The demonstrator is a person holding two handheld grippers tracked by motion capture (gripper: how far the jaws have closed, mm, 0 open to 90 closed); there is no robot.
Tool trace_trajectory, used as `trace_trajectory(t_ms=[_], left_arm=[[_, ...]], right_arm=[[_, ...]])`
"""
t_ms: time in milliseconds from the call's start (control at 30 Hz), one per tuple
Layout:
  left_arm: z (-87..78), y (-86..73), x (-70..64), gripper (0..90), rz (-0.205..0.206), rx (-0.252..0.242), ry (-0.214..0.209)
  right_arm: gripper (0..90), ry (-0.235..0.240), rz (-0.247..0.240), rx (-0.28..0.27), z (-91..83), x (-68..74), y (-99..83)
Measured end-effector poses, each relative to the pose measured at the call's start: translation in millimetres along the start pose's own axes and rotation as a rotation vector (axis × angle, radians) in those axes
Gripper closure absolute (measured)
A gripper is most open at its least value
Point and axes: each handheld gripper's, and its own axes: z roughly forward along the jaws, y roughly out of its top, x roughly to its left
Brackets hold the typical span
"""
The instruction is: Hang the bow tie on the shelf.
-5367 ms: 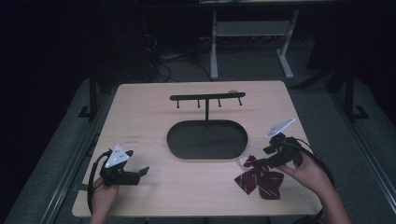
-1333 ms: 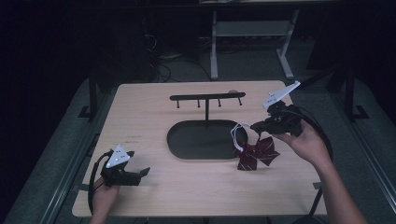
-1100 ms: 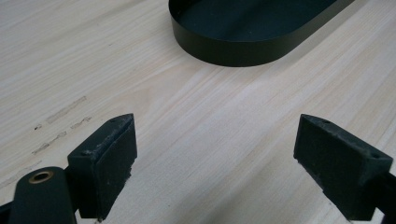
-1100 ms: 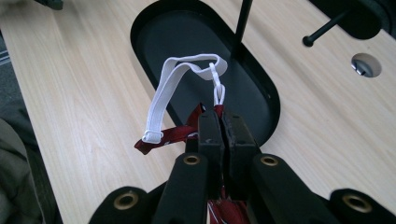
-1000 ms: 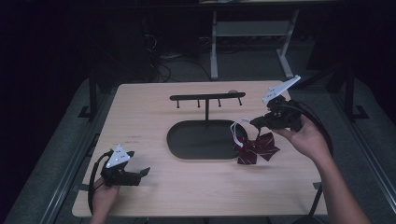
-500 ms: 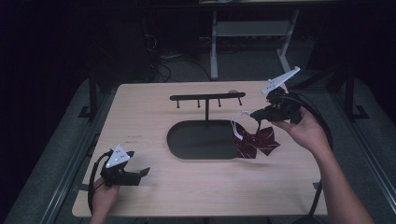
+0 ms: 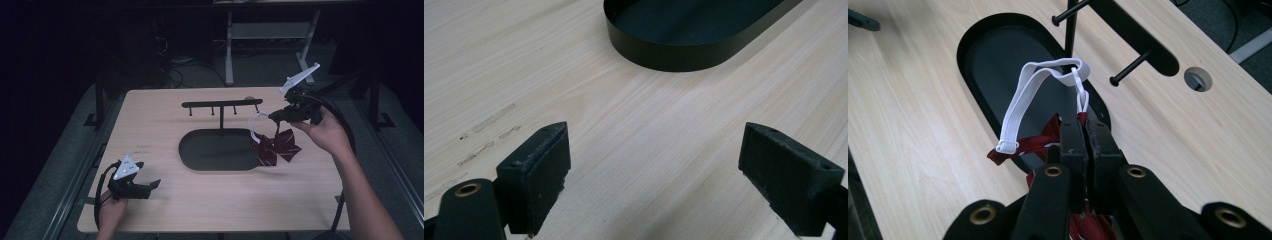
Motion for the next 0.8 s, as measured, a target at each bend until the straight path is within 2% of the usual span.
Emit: trace_trajectory(t_ms=[367, 567, 800], left_arm=[[-0.5, 0.1, 0.0, 13.2, 0.000, 0.000, -0.002], [-0.8, 0.2, 0.1, 13.2, 0.004, 0.002, -0.003], [-0.8, 0.3, 0.0, 13.2, 0.001, 0.003, -0.005]], right_arm=[[87.5, -0.010, 0.018, 0.007, 4.9, -10.2, 17.0], [87.6, -0.009, 0.044, 0.020, 13.4, -19.2, 22.0], [87.5, -0.007, 0.101, 0.026, 22.4, -34.5, 24.1]])
